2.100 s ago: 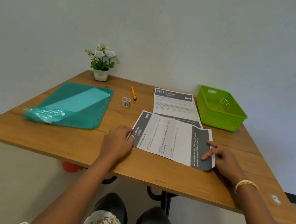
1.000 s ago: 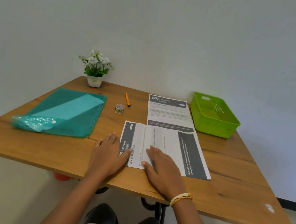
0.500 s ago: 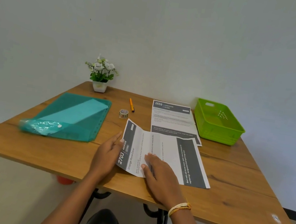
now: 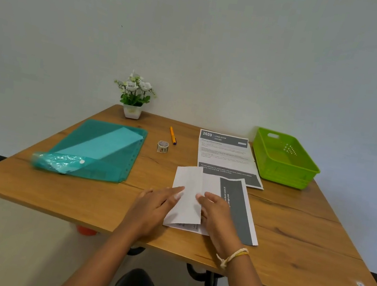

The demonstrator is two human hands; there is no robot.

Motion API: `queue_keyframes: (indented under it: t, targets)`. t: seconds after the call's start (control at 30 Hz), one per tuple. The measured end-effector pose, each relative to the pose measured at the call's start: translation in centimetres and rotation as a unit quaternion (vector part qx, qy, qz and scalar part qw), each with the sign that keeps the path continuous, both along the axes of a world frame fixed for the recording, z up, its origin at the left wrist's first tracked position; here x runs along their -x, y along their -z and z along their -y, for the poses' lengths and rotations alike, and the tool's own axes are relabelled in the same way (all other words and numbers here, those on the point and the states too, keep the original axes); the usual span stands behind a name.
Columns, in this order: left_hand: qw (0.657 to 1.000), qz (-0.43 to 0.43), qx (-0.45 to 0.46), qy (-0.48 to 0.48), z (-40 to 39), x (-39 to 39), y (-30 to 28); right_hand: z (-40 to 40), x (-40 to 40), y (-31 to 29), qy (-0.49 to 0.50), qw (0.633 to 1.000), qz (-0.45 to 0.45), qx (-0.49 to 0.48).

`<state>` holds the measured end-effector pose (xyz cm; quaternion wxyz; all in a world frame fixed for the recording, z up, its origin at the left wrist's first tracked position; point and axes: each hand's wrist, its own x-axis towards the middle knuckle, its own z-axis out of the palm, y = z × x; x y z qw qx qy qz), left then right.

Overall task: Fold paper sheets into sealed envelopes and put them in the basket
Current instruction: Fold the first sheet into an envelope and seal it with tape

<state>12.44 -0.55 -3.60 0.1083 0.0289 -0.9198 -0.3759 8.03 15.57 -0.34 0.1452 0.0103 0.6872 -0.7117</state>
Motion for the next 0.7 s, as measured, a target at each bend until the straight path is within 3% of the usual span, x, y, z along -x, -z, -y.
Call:
queue_keyframes:
  t: [0.1,0.27,0.4,0.5,0.57,0.63,0.7]
  targets:
    - [1.000,0.009,-0.001,-0.007,0.4,0.4,0.2,0.0,0.2,-0.1,-0.007,0.998,0.062,0.006]
    - [0.991,-0.030,-0.133,-0.007,0.6,0.4,-0.1,0.2,0.0,-0.6,-0.025,0.954,0.176,0.240]
    - [0.977,-0.033,-0.210,-0.030,0.8,0.2,-0.3,0.5,-0.4,-0.6,-0.054,0.933,0.210,0.288]
    - [0.966,-0.032,-0.252,-0.045,1.0,0.6,-0.2,1.1,-0.6,-0.9,-0.036,0.965,0.175,0.191]
    - [0.964,-0.040,-0.260,-0.050,1.1,0.7,-0.2,1.3,-0.5,-0.7,-0.017,0.994,0.103,0.026]
    - [0.964,-0.045,-0.255,-0.053,1.1,0.9,-0.1,1.2,-0.2,0.0,-0.017,0.990,0.006,-0.141]
    - [0.965,-0.045,-0.251,-0.054,1.1,0.9,-0.1,1.2,-0.4,0.5,-0.028,0.971,-0.074,-0.226]
